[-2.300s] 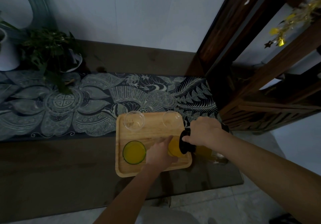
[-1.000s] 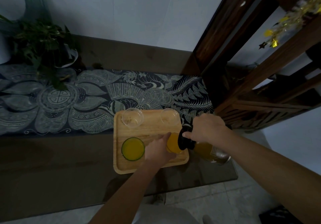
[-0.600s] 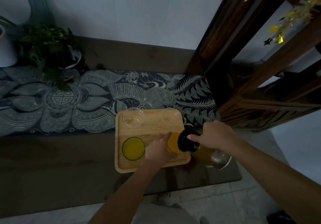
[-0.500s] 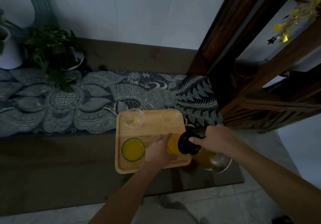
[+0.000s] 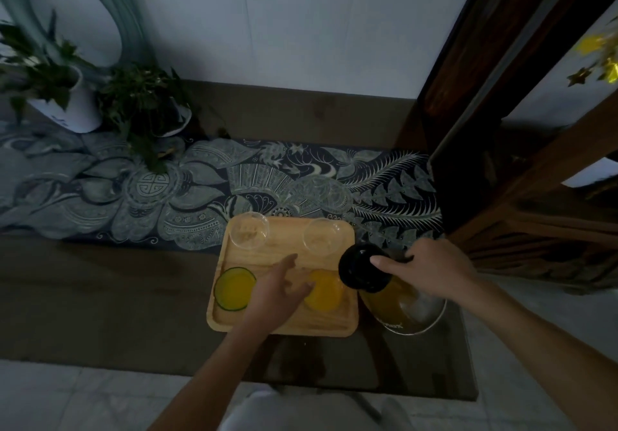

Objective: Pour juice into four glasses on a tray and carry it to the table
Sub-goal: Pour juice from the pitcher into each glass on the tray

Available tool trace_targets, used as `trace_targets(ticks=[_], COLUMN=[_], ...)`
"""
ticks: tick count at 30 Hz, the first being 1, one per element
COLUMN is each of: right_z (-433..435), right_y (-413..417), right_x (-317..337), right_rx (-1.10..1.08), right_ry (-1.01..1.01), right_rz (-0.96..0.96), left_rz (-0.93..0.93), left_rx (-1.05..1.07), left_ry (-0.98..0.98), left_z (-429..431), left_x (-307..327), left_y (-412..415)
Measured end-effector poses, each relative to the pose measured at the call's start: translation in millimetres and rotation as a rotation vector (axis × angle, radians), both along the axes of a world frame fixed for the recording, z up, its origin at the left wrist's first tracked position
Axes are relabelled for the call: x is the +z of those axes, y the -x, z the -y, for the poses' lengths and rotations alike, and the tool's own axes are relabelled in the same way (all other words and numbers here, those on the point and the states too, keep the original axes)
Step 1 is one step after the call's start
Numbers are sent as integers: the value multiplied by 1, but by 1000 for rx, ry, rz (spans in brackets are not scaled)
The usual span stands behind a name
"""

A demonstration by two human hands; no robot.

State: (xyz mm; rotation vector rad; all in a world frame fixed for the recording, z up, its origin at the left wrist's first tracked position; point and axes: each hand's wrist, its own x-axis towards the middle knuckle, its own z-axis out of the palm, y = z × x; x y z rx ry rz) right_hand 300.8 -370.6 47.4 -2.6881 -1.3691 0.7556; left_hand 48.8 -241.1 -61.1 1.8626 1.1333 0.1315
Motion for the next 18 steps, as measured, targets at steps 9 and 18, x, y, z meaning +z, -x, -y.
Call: trace_targets(ticks=[9,18], right_z=[-43,-87], right_y=[-45,-50], right_x=[-3,-11], right_rx=[175,303], right_ry=[-49,5], right_rz=[107,212], left_rz=[-90,-237], left_rx=[89,76], left_ry=[-144,-127], left_z=[-14,-16], left_x=[18,3], left_y=[-61,-93])
